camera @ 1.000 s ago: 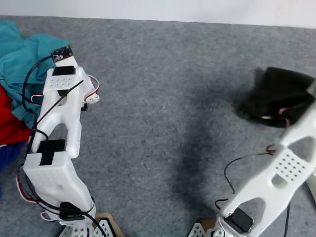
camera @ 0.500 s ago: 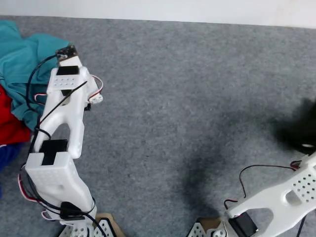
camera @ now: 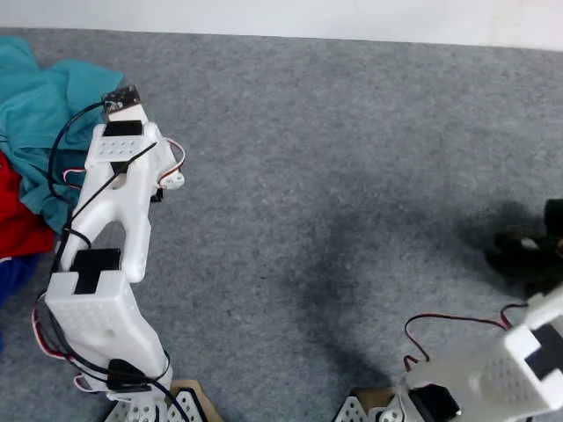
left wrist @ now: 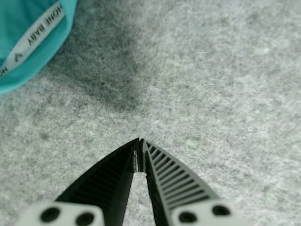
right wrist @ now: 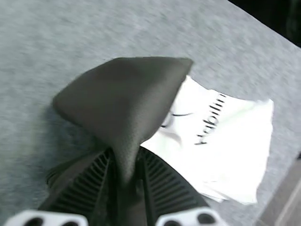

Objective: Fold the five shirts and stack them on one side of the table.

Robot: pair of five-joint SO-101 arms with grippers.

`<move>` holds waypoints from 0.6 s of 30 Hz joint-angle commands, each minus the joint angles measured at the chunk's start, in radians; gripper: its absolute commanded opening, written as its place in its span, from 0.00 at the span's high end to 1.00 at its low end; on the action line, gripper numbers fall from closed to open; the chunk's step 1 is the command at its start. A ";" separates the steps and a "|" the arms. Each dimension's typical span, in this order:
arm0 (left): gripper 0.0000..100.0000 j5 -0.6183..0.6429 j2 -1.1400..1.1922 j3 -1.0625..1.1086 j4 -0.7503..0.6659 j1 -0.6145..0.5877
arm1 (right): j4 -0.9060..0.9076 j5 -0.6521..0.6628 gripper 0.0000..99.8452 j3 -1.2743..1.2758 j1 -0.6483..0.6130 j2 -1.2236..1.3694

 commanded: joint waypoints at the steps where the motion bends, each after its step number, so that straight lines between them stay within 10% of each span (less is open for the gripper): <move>1: 0.99 0.002 -0.008 -0.004 -0.011 0.013 | -0.093 0.055 0.99 0.077 0.099 -0.062; 18: 0.99 0.002 -0.008 0.001 -0.011 0.016 | -0.288 0.187 0.99 0.231 0.380 -0.059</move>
